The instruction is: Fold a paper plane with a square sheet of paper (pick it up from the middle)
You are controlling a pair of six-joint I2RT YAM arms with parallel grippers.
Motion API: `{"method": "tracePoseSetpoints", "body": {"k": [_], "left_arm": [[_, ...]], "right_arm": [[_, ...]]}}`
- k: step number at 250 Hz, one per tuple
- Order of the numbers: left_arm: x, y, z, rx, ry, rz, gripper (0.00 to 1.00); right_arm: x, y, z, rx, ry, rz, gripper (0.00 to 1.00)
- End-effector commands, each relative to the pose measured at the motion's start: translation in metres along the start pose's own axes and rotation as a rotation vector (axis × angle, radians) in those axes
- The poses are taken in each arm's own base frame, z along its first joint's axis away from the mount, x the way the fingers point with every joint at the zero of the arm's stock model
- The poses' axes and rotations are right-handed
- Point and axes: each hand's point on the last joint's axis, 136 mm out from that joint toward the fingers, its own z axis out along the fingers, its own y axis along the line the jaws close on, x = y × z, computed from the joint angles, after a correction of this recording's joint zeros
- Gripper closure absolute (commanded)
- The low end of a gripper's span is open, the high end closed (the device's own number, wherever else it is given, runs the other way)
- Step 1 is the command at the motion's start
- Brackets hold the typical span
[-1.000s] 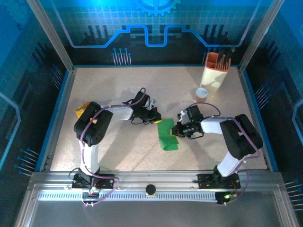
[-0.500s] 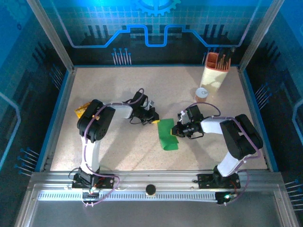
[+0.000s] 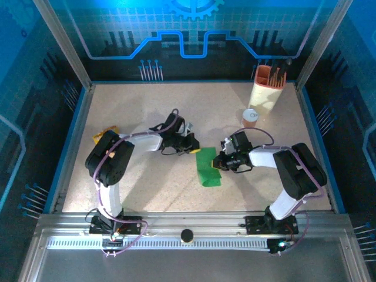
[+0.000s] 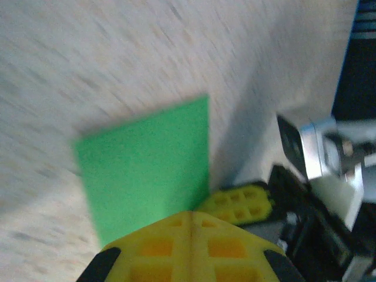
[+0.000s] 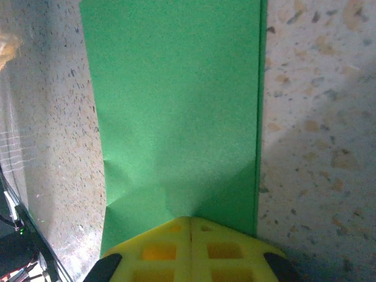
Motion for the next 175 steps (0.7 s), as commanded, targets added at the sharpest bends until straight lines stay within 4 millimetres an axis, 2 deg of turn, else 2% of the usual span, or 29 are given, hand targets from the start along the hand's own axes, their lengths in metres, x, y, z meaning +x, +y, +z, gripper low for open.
{"method": "tracePoseSetpoints", "body": {"k": [1,53,94,161,175], "left_arm": [[0.035,-0.008,0.005,0.004,0.056,0.009,1.0],[0.062,-0.002,0.016,0.052,0.086,-0.017,1.0],[0.073,0.006,0.022,0.034,0.128,0.004,1.0],[0.099,0.069,0.027,-0.124,0.175,0.009,1.0],[0.103,0.077,0.026,-0.137,0.178,0.012,1.0]], "right_arm": [[0.025,-0.048,0.006,0.219,0.046,0.087,1.0],[0.028,-0.051,0.005,0.231,0.043,0.1,1.0],[0.029,-0.053,0.003,0.241,0.045,0.1,1.0],[0.033,-0.058,0.002,0.263,0.05,0.106,1.0],[0.035,-0.06,0.002,0.271,0.054,0.108,1.0]]}}
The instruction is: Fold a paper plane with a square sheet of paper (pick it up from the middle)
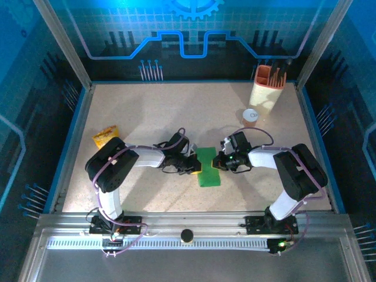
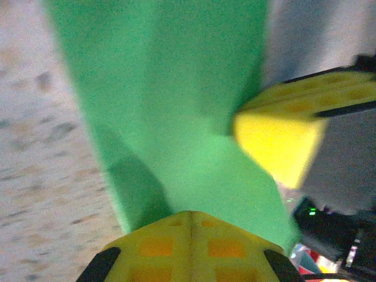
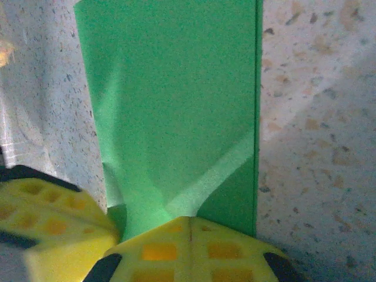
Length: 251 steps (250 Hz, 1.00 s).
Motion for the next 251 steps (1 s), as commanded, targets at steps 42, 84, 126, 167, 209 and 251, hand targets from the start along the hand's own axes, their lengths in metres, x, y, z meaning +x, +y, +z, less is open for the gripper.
{"method": "tracePoseSetpoints", "body": {"k": [42,84,126,167,209,251], "left_arm": [[0.025,0.037,0.0,-0.1,0.047,0.001,1.0],[0.011,0.003,-0.017,-0.047,-0.045,-0.012,1.0],[-0.001,-0.031,-0.019,0.049,-0.081,-0.038,1.0],[0.003,-0.036,-0.005,0.061,-0.035,-0.038,1.0],[0.021,-0.004,0.01,-0.004,0.016,-0.063,1.0],[0.044,0.039,0.009,-0.113,0.046,-0.077,1.0]], "right_arm": [[0.035,-0.061,0.003,0.247,0.067,0.093,1.0],[0.035,-0.061,0.002,0.247,0.061,0.094,1.0],[0.033,-0.06,0.001,0.252,0.057,0.092,1.0],[0.034,-0.062,0.0,0.259,0.056,0.1,1.0],[0.034,-0.063,0.002,0.256,0.056,0.105,1.0],[0.034,-0.064,0.002,0.259,0.056,0.106,1.0]]}}
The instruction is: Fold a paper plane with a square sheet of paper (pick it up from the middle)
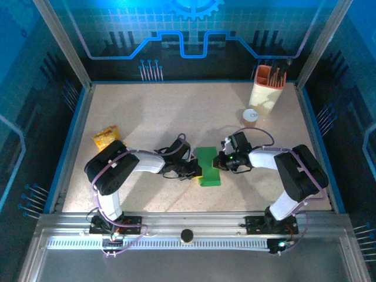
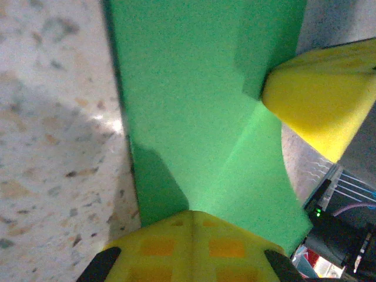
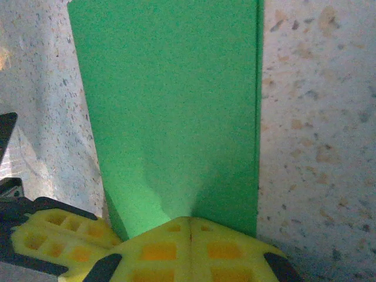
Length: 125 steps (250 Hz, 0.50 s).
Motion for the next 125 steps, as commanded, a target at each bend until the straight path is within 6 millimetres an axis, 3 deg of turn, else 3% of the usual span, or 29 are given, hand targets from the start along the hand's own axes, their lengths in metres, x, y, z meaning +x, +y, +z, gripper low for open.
{"method": "tracePoseSetpoints", "body": {"k": [1,23,46,101,125], "left_arm": [[0.026,0.044,0.002,-0.122,0.058,-0.035,1.0],[0.033,0.056,-0.004,-0.163,0.053,-0.033,1.0],[0.031,0.05,-0.012,-0.16,0.027,-0.012,1.0],[0.004,-0.026,-0.025,0.03,-0.06,0.007,1.0],[-0.003,-0.042,-0.022,0.06,-0.069,0.017,1.0]], "right_arm": [[0.035,-0.062,0.004,0.243,0.074,0.102,1.0],[0.035,-0.063,0.004,0.245,0.075,0.101,1.0],[0.035,-0.064,0.004,0.248,0.075,0.099,1.0],[0.035,-0.064,0.002,0.243,0.061,0.104,1.0],[0.034,-0.063,0.002,0.24,0.052,0.103,1.0]]}}
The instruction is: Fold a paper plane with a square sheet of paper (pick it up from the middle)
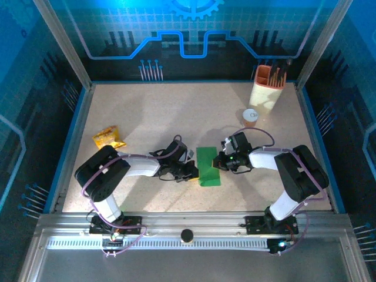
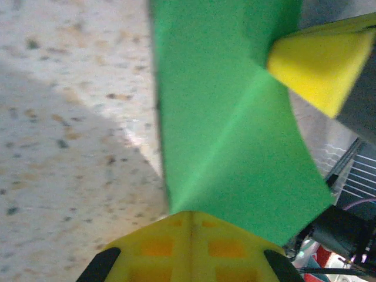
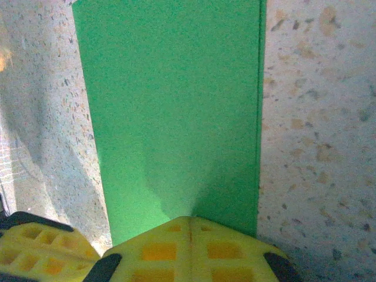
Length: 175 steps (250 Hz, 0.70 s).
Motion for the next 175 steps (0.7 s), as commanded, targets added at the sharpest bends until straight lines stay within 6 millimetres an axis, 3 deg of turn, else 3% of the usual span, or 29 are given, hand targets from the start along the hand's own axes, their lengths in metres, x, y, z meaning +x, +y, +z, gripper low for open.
{"method": "tracePoseSetpoints", "body": {"k": [1,32,60,93,138,162,175], "left_arm": [[-0.012,-0.039,-0.004,0.073,-0.034,0.014,1.0],[-0.001,-0.045,0.014,0.088,0.04,0.029,1.0],[0.011,-0.019,0.026,0.049,0.072,-0.016,1.0],[0.017,0.009,0.022,-0.02,0.048,-0.011,1.0],[0.034,0.032,0.017,-0.045,0.06,-0.023,1.0],[0.043,0.034,0.012,-0.025,0.069,-0.02,1.0],[0.044,0.025,0.006,0.005,0.065,-0.006,1.0]], "right_arm": [[0.033,-0.063,0.002,0.245,0.06,0.108,1.0],[0.033,-0.062,0.002,0.244,0.062,0.106,1.0],[0.033,-0.062,0.001,0.246,0.059,0.103,1.0],[0.035,-0.064,0.001,0.25,0.059,0.108,1.0],[0.036,-0.066,0.002,0.253,0.066,0.108,1.0],[0.036,-0.066,0.002,0.255,0.068,0.107,1.0],[0.036,-0.066,0.002,0.254,0.066,0.106,1.0]]}}
